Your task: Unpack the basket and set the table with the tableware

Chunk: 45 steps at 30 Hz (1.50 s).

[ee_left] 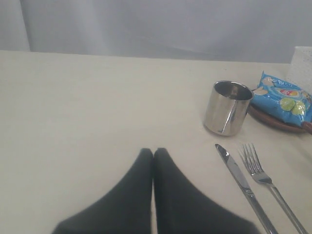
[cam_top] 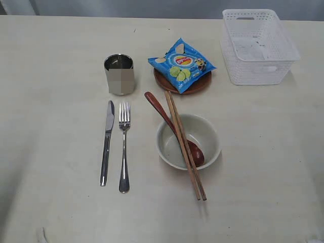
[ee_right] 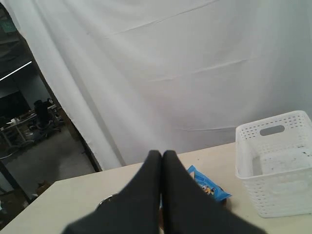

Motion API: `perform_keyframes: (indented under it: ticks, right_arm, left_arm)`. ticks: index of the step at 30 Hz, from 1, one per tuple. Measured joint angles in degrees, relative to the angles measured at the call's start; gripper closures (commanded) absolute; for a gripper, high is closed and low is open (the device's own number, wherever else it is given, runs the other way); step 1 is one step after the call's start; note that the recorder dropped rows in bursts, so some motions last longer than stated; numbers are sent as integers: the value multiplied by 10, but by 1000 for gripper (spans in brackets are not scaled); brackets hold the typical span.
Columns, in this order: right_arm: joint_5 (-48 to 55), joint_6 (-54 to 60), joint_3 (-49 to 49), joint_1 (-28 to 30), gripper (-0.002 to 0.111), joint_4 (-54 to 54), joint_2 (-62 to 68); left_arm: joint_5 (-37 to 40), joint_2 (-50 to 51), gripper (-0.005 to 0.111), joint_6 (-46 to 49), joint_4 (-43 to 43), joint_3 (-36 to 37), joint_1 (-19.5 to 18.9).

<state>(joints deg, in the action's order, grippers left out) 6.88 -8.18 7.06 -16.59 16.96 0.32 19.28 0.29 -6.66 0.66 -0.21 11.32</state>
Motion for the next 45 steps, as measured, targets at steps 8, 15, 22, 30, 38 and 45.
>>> perform_keyframes:
  ticks: [8,15,22,30,38,45]
  right_arm:
    - [1,50,-10,62,109,-12,0]
    - [7,124,-61,69,109,-13,0]
    - [24,201,-69,69,109,-18,0]
    - [85,230,-69,69,109,-26,0]
    - [64,223,-69,69,109,-27,0]
    - [29,169,-69,69,109,-51,0]
  left_arm:
    - [0,0,107,0,0,0,0]
    - [0,0,107,0,0,0,0]
    - [0,0,107,0,0,0,0]
    - [0,0,107,0,0,0,0]
    - [0,0,107,0,0,0,0]
    - [0,0,107,0,0,0,0]
